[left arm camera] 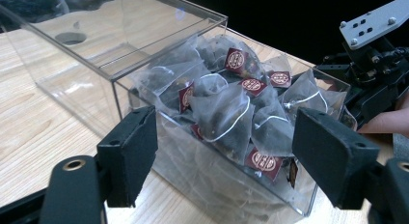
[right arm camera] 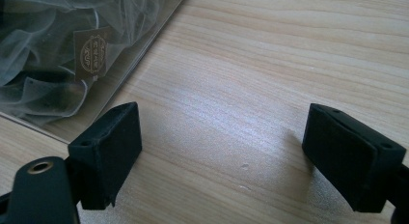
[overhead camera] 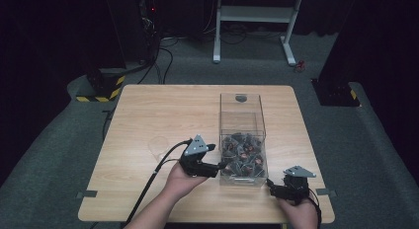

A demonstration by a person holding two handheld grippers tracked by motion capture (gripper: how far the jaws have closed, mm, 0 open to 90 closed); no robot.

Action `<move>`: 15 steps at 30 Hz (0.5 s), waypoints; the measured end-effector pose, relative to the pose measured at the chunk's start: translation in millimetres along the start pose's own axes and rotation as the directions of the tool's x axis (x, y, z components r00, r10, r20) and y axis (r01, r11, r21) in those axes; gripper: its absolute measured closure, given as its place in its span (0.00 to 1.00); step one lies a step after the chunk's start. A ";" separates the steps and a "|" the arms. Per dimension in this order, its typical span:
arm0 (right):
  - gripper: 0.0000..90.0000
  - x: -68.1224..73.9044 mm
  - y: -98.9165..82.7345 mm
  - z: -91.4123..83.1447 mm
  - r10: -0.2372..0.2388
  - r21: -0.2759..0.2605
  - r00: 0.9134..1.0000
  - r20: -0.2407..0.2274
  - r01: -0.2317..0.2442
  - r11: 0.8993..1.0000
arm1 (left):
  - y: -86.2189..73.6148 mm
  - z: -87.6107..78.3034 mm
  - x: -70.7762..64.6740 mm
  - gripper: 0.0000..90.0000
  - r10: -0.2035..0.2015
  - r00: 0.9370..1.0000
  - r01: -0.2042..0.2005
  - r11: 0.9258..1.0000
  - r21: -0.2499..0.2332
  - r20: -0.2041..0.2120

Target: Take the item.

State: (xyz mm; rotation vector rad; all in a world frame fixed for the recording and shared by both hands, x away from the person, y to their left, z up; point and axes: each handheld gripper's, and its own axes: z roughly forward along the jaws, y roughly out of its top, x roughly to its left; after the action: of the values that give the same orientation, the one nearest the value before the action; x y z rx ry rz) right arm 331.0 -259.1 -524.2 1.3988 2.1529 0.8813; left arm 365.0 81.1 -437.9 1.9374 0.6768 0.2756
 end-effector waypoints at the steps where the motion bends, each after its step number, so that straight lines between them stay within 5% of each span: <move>1: 0.15 0.0 0.0 0.0 0.000 0.000 1.000 0.000 0.000 1.000 | 0.4 1.2 -0.7 0.30 -0.003 1.000 0.003 1.000 0.001 0.001; 15: 0.15 0.2 0.0 -0.1 -0.001 0.001 1.000 -0.003 0.001 1.000 | 7.7 16.2 -6.0 0.50 0.013 1.000 -0.013 1.000 -0.002 0.012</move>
State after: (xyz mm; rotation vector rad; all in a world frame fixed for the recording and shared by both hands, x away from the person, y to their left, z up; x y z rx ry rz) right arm 330.9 -259.0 -524.1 1.3974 2.1560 0.8827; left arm 370.3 62.9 -437.8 1.9405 0.6556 0.2729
